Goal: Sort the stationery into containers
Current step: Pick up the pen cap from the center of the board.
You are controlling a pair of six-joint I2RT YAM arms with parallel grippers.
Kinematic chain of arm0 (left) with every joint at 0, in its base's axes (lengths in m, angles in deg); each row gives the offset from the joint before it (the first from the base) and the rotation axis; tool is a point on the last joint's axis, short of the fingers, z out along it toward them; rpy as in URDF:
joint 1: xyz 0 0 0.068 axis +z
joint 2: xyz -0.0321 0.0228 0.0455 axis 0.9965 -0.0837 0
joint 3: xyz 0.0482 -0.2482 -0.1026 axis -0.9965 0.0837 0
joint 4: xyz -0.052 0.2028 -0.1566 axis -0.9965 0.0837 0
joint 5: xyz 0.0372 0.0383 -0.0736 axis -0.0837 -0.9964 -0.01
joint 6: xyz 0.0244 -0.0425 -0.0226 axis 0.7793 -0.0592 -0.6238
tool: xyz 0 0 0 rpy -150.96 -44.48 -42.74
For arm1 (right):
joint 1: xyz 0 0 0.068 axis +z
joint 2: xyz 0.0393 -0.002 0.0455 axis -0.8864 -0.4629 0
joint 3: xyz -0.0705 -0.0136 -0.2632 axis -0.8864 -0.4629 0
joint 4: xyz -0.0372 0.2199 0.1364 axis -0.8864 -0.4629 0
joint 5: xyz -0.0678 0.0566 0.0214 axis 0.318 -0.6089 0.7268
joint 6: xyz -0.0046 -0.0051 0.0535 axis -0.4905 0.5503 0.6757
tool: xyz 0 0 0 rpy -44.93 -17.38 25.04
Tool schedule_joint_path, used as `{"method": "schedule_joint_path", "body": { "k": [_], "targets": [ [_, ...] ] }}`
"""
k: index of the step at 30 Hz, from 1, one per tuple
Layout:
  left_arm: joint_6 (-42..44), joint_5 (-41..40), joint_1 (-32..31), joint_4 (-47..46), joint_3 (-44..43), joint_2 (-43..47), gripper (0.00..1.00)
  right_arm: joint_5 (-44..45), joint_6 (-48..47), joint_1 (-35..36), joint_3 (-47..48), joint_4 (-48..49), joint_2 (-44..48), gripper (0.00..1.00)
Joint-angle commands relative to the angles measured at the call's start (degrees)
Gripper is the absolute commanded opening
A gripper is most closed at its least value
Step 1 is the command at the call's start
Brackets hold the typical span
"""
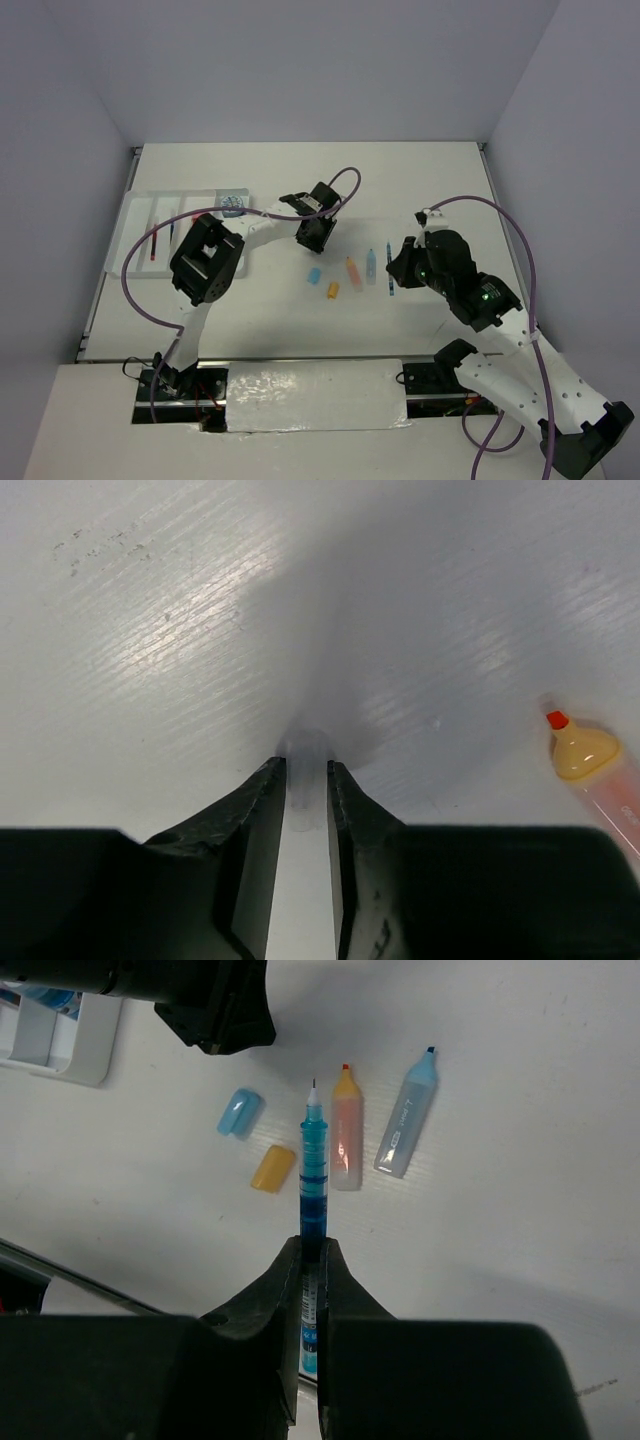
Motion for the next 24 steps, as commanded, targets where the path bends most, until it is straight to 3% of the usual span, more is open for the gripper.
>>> {"method": "schedule_joint_path", "body": {
  "k": [1,4,5,7,13,18,24],
  "targets": [
    [0.8,-0.8,-0.3,2.0,-0.7,-2.8,0.35,-1.1,-0.6,-0.3,-0.1,2.5,0.6,0.00],
    [0.0,1.5,-0.2,0.9,1.6,-2.3,0.23,-0.9,-0.7,-0.2,0.1,2.2,0.9,0.00],
    [-0.5,3.6,-0.2,-0.7,2.5,-1.8,0.12,-1.2,-0.7,-0.3,0.1,2.5,1.1,0.00],
    [-1.3,5.6,-0.2,-2.3,5.5,-0.5,0.00,-1.9,-1.0,-0.2,-0.1,2.8,1.3,0.00],
    [-6.0,9.2,-0.4,-9.7,11.8,6.1,0.00,-6.9,-1.1,-0.1,-3.1,7.6,1.6,0.00],
    [-10.5,12.9,-0.6,-21.0,16.9,15.8,0.00,-9.4,-0.4,-0.1,-6.0,13.2,1.7,0.00],
    [-13.2,11.9,-1.5,-28.1,18.7,25.1,0.00,-9.8,1.0,0.5,-7.7,16.6,1.7,0.00]
  ]
}}
